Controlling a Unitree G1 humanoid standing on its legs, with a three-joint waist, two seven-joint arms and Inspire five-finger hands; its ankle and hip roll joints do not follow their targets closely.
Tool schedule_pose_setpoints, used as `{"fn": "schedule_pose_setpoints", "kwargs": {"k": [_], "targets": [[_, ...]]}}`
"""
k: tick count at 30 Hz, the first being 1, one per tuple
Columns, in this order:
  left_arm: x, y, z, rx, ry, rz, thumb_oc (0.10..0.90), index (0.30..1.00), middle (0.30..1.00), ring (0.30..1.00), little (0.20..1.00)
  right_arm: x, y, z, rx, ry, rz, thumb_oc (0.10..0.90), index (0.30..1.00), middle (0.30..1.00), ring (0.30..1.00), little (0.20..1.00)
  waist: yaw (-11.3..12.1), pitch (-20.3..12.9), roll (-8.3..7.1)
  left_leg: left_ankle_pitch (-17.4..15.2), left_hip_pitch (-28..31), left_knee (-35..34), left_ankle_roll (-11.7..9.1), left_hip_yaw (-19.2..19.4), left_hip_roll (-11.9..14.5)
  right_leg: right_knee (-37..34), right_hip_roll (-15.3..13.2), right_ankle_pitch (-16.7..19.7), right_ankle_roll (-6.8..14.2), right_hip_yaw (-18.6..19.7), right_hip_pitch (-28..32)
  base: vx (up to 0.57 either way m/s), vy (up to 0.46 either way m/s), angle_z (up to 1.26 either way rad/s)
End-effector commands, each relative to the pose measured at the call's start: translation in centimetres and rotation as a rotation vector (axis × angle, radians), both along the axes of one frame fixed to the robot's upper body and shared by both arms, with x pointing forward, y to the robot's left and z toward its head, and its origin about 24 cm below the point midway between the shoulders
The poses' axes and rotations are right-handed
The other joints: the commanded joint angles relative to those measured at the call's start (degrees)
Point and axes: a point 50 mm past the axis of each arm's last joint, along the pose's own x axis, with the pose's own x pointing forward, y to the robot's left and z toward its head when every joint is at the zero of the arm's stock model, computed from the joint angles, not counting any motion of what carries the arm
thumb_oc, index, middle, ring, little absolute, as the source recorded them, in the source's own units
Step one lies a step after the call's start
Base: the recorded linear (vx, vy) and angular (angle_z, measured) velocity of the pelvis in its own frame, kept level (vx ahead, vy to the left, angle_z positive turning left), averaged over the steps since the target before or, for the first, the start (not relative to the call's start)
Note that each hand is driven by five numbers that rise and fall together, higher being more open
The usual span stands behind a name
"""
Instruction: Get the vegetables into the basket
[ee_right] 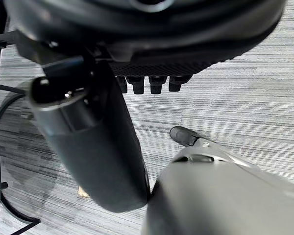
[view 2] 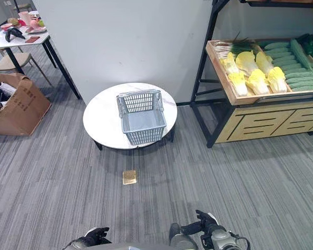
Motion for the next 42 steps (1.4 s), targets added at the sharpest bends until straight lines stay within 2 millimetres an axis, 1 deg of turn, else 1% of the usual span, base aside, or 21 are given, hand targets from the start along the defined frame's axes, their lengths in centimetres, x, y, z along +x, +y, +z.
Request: {"fn": "schedule_pose_setpoints", "kwargs": {"k": [1,2,3,5,6,7,9,11,12,14,17,18,22,25,27,31,34,36,39,41,42], "targets": [[1.2,-0.8,0.2,0.005,-0.033,-0.122,0.900,1.000,1.000,1.000,1.000,-1.2,0.2,-0.5,-0.003,0.056,0.015,0.900,1.000,1.000,1.000,1.000,-0.52,1.02,-1.09,5.87,2.29,2.23,4.13,1.78,-6.55,1.08,-1.31,3.28,5.50,2.27,-4.58,0.20,-0.162,0.23],[1.8,-0.9,0.4,0.008,-0.054,-0.156,0.900,1.000,1.000,1.000,1.000,-1.3,0.1,-0.5,-0.008,0.059,0.015,0.900,1.000,1.000,1.000,1.000,-0.51,1.25,-1.20,7.91,0.99,4.60,3.40,1.99,-6.05,0.81,-1.05,2.56,4.90,2.14,-3.81,0.22,-0.223,0.11],[3.1,-0.9,0.8,0.018,-0.102,-0.185,0.900,1.000,1.000,1.000,1.000,-1.3,-0.6,-0.3,-0.018,0.053,-0.011,0.900,1.000,1.000,1.000,1.000,-0.08,2.53,-2.41,10.52,-3.34,11.80,3.01,2.15,-6.05,0.73,-1.44,1.49,3.80,2.07,-2.10,0.16,-0.178,0.06],[3.1,-0.8,0.8,0.018,-0.108,-0.176,0.900,1.000,1.000,1.000,1.000,-1.3,-0.8,-0.3,-0.019,0.054,-0.017,0.900,1.000,1.000,1.000,1.000,0.15,2.88,-2.67,10.51,-4.06,13.16,3.25,2.33,-6.22,0.72,-1.33,0.97,3.39,2.16,-1.41,0.15,-0.129,0.12],[3.1,-0.7,0.8,0.005,-0.112,-0.138,0.900,1.000,1.000,1.000,1.000,-1.6,-1.0,-0.3,-0.020,0.062,-0.021,0.900,1.000,1.000,1.000,1.000,0.41,3.28,-3.10,10.54,-5.85,13.00,4.26,3.98,-5.82,0.61,-1.50,0.22,3.33,2.41,-0.26,0.15,-0.096,-0.06],[3.1,-0.7,0.8,0.005,-0.111,-0.138,0.900,1.000,1.000,1.000,1.000,-1.6,-1.0,-0.3,-0.020,0.062,-0.021,0.900,1.000,1.000,1.000,1.000,0.47,3.33,-3.06,10.42,-5.82,13.11,4.27,4.04,-5.77,0.61,-1.45,0.20,3.34,2.46,-0.21,0.15,-0.068,-0.13],[3.0,-0.7,0.8,-0.006,-0.109,-0.124,0.900,1.000,1.000,1.000,1.000,-1.9,-1.3,-0.3,-0.023,0.073,-0.029,0.900,1.000,1.000,1.000,1.000,0.99,3.65,-3.35,8.79,-7.79,10.48,5.20,6.23,-4.70,0.32,-1.69,-0.51,3.73,2.78,0.99,0.15,-0.008,-0.02],[2.6,-0.8,0.7,-0.011,-0.098,-0.119,0.900,1.000,1.000,1.000,1.000,-2.5,-1.5,-0.4,-0.030,0.094,-0.032,0.900,1.000,1.000,1.000,1.000,1.99,3.47,-3.85,5.23,-10.15,4.09,6.24,7.35,-4.14,-0.80,-2.41,-1.01,4.90,3.27,2.92,0.21,0.036,0.04],[2.5,-0.9,0.6,-0.011,-0.093,-0.122,0.900,1.000,1.000,1.000,1.000,-2.6,-1.6,-0.4,-0.036,0.099,-0.031,0.900,1.000,1.000,1.000,1.000,2.23,3.37,-3.79,4.79,-10.80,1.19,6.12,7.25,-3.77,-1.02,-2.54,-1.18,5.31,3.44,3.17,0.18,0.072,0.11],[2.2,-1.2,0.5,-0.015,-0.086,-0.122,0.900,1.000,1.000,1.000,1.000,-2.8,-1.8,-0.5,-0.047,0.110,-0.017,0.900,1.000,1.000,1.000,1.000,3.13,3.25,-3.55,5.38,-12.66,-4.76,5.72,6.66,-3.28,-1.40,-2.96,-2.05,6.00,4.18,4.30,0.18,0.096,0.10],[2.0,-1.5,0.4,-0.019,-0.077,-0.141,0.900,1.000,1.000,1.000,1.000,-2.7,-1.9,-0.4,-0.055,0.108,-0.013,0.900,1.000,1.000,1.000,1.000,4.21,3.36,-2.72,8.71,-14.38,-9.29,4.63,5.45,-2.26,-2.30,-3.12,-3.06,6.65,5.34,6.49,0.17,0.128,-0.17],[1.7,-1.4,0.3,-0.014,-0.071,-0.134,0.900,1.000,1.000,1.000,1.000,-2.6,-1.7,-0.4,-0.044,0.104,-0.017,0.900,1.000,1.000,1.000,1.000,4.79,2.98,-2.31,7.50,-13.52,-9.34,4.88,4.16,-2.93,-2.29,-3.45,-3.54,7.15,6.30,7.26,0.15,0.127,-0.43],[1.4,-1.2,0.2,-0.012,-0.062,-0.129,0.900,1.000,1.000,1.000,1.000,-2.7,-1.1,-0.6,-0.028,0.105,-0.011,0.900,1.000,1.000,1.000,1.000,4.63,2.22,-2.29,5.94,-11.43,-9.85,5.48,5.29,-3.77,-2.14,-4.65,-3.37,7.64,7.24,8.00,0.11,0.144,-0.59],[1.2,-0.9,0.2,-0.004,-0.054,-0.135,0.900,1.000,1.000,1.000,1.000,-2.8,-0.8,-0.7,-0.022,0.110,-0.008,0.900,1.000,1.000,1.000,1.000,4.52,1.85,-2.71,4.34,-10.14,-9.63,6.51,6.55,-4.96,-2.09,-6.02,-2.87,8.43,8.66,7.92,0.09,0.197,-0.17],[1.2,-0.7,0.3,-0.008,-0.060,-0.122,0.900,1.000,1.000,1.000,1.000,-3.1,-0.8,-0.8,-0.023,0.127,-0.005,0.900,1.000,1.000,1.000,1.000,4.68,1.69,-3.09,2.56,-9.78,-9.15,7.86,7.50,-6.62,-1.75,-7.68,-2.18,9.51,10.13,7.05,0.07,0.226,-0.19],[1.5,-0.5,0.4,-0.008,-0.072,-0.114,0.900,1.000,1.000,1.000,1.000,-2.9,-0.7,-0.7,-0.030,0.127,0.014,0.900,1.000,1.000,1.000,1.000,4.98,1.75,-3.41,1.41,-9.91,-9.13,8.98,8.38,-8.07,-1.24,-9.21,-1.21,10.78,11.08,5.67,0.04,0.201,-0.20],[1.7,-0.1,0.5,-0.002,-0.081,-0.099,0.900,1.000,1.000,1.000,1.000,-2.4,-0.4,-0.7,-0.024,0.118,0.026,0.900,1.000,1.000,1.000,1.000,5.56,2.17,-4.24,0.15,-10.42,-8.74,10.20,9.32,-9.60,-0.43,-10.89,0.63,12.22,12.04,3.65,0.03,0.193,-0.20],[1.8,0.1,0.6,-0.001,-0.085,-0.093,0.900,1.000,1.000,1.000,1.000,-2.3,-0.5,-0.7,-0.022,0.115,0.021,0.900,1.000,1.000,1.000,1.000,5.80,2.43,-4.45,-0.38,-10.41,-8.41,10.57,9.54,-10.02,0.33,-11.29,1.17,12.45,12.30,2.96,0.03,0.129,-0.24],[1.9,0.4,0.7,0.006,-0.090,-0.080,0.900,1.000,1.000,1.000,1.000,-1.9,-0.4,-0.6,-0.016,0.096,0.013,0.900,1.000,1.000,1.000,1.000,6.23,3.42,-4.80,-1.09,-10.11,-8.31,11.73,9.53,-11.20,4.72,-12.07,2.56,13.06,12.47,0.84,0.03,0.154,-0.12],[2.0,0.4,0.7,0.009,-0.088,-0.093,0.900,1.000,1.000,1.000,1.000,-1.5,-0.4,-0.5,-0.010,0.079,-0.001,0.900,1.000,1.000,1.000,1.000,5.97,4.39,-5.02,-1.53,-9.26,-8.41,12.61,9.39,-12.24,9.73,-12.60,5.32,13.36,13.18,-0.96,0.04,0.182,-0.10],[2.0,0.4,0.7,0.009,-0.088,-0.093,0.900,1.000,1.000,1.000,1.000,-1.5,-0.4,-0.5,-0.010,0.079,-0.001,0.900,1.000,1.000,1.000,1.000,6.01,4.41,-5.03,-1.54,-9.25,-8.40,12.62,9.43,-12.25,9.79,-12.62,5.30,13.38,13.24,-1.00,0.05,0.119,-0.02]]}}
